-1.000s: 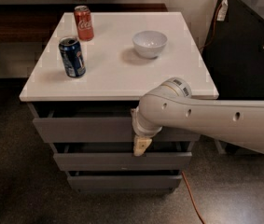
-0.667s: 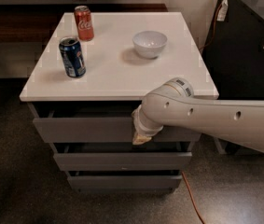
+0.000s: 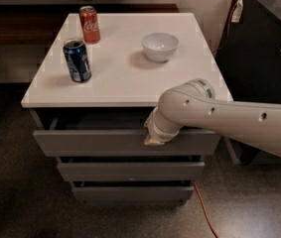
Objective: Place pepsi can into top drawer
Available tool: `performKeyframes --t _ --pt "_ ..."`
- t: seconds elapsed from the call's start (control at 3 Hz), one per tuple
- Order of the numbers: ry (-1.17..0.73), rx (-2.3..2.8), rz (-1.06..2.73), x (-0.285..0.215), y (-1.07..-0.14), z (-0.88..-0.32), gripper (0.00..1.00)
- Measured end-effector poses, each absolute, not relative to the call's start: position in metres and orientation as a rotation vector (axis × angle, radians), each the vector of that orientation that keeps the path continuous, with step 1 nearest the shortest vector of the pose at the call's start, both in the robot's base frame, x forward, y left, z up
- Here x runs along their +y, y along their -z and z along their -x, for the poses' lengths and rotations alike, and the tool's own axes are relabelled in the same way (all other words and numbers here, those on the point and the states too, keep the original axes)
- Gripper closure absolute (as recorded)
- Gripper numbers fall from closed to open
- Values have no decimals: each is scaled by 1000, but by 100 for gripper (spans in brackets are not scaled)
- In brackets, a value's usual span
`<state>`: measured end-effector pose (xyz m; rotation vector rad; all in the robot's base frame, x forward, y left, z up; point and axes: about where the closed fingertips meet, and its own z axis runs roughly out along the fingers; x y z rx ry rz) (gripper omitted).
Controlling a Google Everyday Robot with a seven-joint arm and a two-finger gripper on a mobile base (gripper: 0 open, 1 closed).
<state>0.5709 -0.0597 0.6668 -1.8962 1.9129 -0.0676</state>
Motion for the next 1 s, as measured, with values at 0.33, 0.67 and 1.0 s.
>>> performKeyframes --t 0.33,0.67,1.0 --pt "-106 1895 1886 -50 -680 -551 100" --pt "-242 1857 1880 -33 -690 -532 100" --pt "-285 1846 1881 -30 -691 -523 100"
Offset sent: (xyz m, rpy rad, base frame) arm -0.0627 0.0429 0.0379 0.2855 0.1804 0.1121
